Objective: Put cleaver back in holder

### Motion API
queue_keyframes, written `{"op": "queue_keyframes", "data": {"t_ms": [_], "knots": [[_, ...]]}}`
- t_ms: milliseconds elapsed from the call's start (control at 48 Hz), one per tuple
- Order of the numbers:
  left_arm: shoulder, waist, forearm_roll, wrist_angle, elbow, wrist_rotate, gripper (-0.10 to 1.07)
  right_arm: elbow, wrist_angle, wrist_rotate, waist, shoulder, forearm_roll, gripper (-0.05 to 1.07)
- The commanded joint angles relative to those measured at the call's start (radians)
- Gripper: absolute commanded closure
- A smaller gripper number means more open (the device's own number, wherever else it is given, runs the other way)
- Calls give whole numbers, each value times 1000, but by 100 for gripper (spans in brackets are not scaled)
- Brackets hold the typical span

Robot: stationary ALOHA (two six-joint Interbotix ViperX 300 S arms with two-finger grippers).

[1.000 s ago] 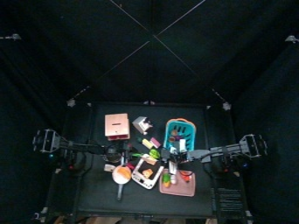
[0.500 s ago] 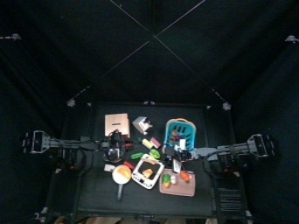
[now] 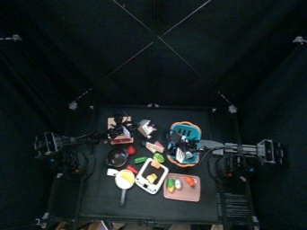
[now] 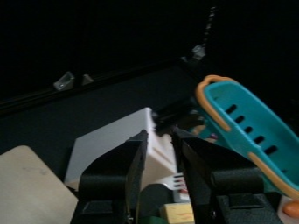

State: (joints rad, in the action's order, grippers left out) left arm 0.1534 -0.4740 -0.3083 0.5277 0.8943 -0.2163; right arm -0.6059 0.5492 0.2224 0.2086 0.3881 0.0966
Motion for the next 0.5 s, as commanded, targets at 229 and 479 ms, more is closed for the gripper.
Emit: {"op": "queue_keyframes", "data": {"t_ms": [229, 479], "knots": [[-193, -54, 14, -81, -172, 5, 27, 71, 109, -3, 115, 3, -9, 58], [-230, -51, 37, -143, -201, 3, 27, 78, 110, -2, 118, -8, -2, 58]]}}
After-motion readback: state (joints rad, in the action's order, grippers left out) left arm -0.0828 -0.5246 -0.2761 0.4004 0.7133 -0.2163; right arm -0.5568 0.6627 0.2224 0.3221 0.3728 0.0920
